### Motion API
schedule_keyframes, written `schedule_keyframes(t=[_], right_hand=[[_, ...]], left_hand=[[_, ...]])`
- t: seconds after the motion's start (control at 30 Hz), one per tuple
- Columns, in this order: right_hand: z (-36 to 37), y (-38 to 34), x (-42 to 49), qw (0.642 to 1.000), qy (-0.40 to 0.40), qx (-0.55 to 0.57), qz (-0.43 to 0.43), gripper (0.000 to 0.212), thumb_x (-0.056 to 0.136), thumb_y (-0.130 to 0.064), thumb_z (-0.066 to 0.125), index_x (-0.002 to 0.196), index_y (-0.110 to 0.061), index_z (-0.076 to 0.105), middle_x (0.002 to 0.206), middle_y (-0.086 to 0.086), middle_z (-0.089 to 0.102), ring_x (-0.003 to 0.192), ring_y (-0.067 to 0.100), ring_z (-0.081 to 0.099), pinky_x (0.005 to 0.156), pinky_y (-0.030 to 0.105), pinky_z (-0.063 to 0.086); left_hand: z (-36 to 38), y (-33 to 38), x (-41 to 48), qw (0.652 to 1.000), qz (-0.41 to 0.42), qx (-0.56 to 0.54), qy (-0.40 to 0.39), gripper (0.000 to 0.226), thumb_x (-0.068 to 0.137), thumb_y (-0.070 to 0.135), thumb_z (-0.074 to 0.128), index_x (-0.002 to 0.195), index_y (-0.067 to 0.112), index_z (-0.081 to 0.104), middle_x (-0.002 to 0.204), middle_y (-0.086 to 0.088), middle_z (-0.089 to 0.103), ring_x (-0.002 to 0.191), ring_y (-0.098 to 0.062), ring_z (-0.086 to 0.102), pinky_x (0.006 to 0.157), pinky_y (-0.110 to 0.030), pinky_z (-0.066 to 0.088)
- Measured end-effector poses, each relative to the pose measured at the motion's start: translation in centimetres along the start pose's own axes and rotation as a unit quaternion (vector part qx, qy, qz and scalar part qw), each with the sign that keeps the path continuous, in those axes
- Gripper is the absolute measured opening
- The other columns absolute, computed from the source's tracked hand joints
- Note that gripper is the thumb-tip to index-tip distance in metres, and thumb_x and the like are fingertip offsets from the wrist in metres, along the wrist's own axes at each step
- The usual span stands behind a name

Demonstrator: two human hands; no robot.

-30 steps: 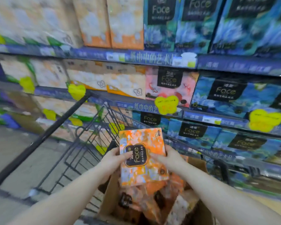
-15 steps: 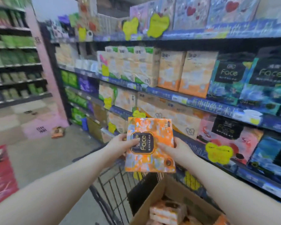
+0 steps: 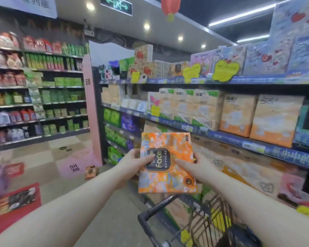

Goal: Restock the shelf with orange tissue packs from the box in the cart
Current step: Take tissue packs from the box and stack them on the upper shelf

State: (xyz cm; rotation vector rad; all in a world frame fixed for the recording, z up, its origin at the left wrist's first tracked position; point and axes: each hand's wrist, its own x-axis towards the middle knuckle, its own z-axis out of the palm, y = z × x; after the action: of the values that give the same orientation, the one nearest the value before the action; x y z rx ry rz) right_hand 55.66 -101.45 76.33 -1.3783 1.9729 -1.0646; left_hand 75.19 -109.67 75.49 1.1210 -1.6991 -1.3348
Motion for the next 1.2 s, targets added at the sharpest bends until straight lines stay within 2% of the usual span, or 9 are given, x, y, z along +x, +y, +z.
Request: schedule_keyframes(t=[0.13,0.23,0.37,0.5,0.67,0.8,0.9,1.03,1.2], right_hand=[[6.5,-5.7,2.9,0.999,0.008,0.052,-0.007,0.023,0.081,-0.044,0.069,0.084,-0.028,0.052,0.091,-0.006,0.065,0.091,0.019,0.066,0.087,0.04,0.055],[11.4,-10.6,5.2,0.996,-0.003,0.093,-0.011,0.038,0.082,-0.041,0.069,0.11,-0.02,0.053,0.108,0.002,0.067,0.096,0.022,0.067,0.086,0.04,0.056],[15.5,-15.2,8.2,0.995,0.003,0.095,-0.013,0.053,0.079,-0.044,0.071,0.119,-0.016,0.052,0.109,0.002,0.068,0.091,0.021,0.069,0.084,0.042,0.057],[16.3,-18.8,10.9,0.998,0.031,0.044,-0.027,0.045,0.083,-0.046,0.067,0.116,-0.017,0.054,0.106,-0.002,0.064,0.08,0.011,0.064,0.061,0.021,0.052],[17.5,-21.0,16.1,0.997,0.048,-0.01,-0.056,0.057,0.076,-0.059,0.065,0.116,-0.019,0.059,0.11,0.002,0.068,0.086,0.019,0.063,0.062,0.026,0.047],[18.3,-22.4,21.7,0.997,0.048,-0.02,-0.06,0.059,0.072,-0.065,0.064,0.112,-0.023,0.058,0.106,0.0,0.068,0.091,0.021,0.067,0.08,0.041,0.058],[17.8,-23.3,26.8,0.996,0.052,0.018,-0.07,0.063,0.068,-0.063,0.069,0.113,-0.02,0.058,0.101,0.0,0.07,0.088,0.021,0.069,0.079,0.039,0.058],[15.5,-24.7,33.4,0.993,0.078,0.006,-0.091,0.041,0.08,-0.053,0.066,0.106,-0.022,0.057,0.098,-0.003,0.068,0.089,0.017,0.066,0.075,0.032,0.057],[12.6,-26.5,40.8,0.989,0.106,-0.02,-0.101,0.053,0.078,-0.058,0.065,0.113,-0.019,0.056,0.106,0.001,0.068,0.089,0.018,0.067,0.073,0.033,0.057]], left_hand=[[-8.8,0.0,2.4,1.0,0.025,0.004,0.012,0.037,0.085,0.035,0.068,0.114,0.023,0.051,0.097,0.0,0.07,0.071,-0.013,0.067,0.059,-0.026,0.054],[-15.7,-0.3,4.5,0.998,0.041,0.013,0.034,0.036,0.084,0.037,0.068,0.112,0.023,0.052,0.091,0.003,0.069,0.059,-0.007,0.064,0.044,-0.017,0.046],[-21.9,-0.3,7.4,0.998,0.043,-0.011,0.037,0.04,0.083,0.036,0.069,0.116,0.019,0.053,0.098,-0.001,0.072,0.075,-0.016,0.071,0.06,-0.027,0.057],[-24.8,0.6,10.5,0.998,0.062,-0.018,0.028,0.036,0.085,0.035,0.067,0.114,0.02,0.052,0.094,0.002,0.069,0.075,-0.014,0.068,0.059,-0.026,0.054],[-27.4,1.0,15.2,0.997,0.075,-0.012,0.018,0.035,0.087,0.038,0.064,0.116,0.022,0.053,0.095,0.003,0.069,0.071,-0.01,0.067,0.052,-0.022,0.052],[-29.2,1.7,20.3,0.995,0.094,0.015,0.017,0.034,0.088,0.04,0.061,0.116,0.021,0.056,0.088,0.004,0.07,0.062,-0.007,0.066,0.046,-0.019,0.049],[-29.8,2.9,25.6,0.993,0.116,0.021,0.023,0.036,0.088,0.041,0.062,0.117,0.021,0.058,0.094,0.0,0.071,0.07,-0.014,0.067,0.056,-0.024,0.054],[-29.5,5.8,32.9,0.99,0.14,0.028,0.01,0.036,0.089,0.041,0.06,0.117,0.02,0.056,0.094,0.0,0.07,0.074,-0.016,0.066,0.066,-0.03,0.053],[-29.2,8.8,41.1,0.986,0.165,0.016,-0.001,0.039,0.089,0.04,0.061,0.12,0.017,0.054,0.101,-0.003,0.071,0.083,-0.021,0.069,0.076,-0.038,0.056]])
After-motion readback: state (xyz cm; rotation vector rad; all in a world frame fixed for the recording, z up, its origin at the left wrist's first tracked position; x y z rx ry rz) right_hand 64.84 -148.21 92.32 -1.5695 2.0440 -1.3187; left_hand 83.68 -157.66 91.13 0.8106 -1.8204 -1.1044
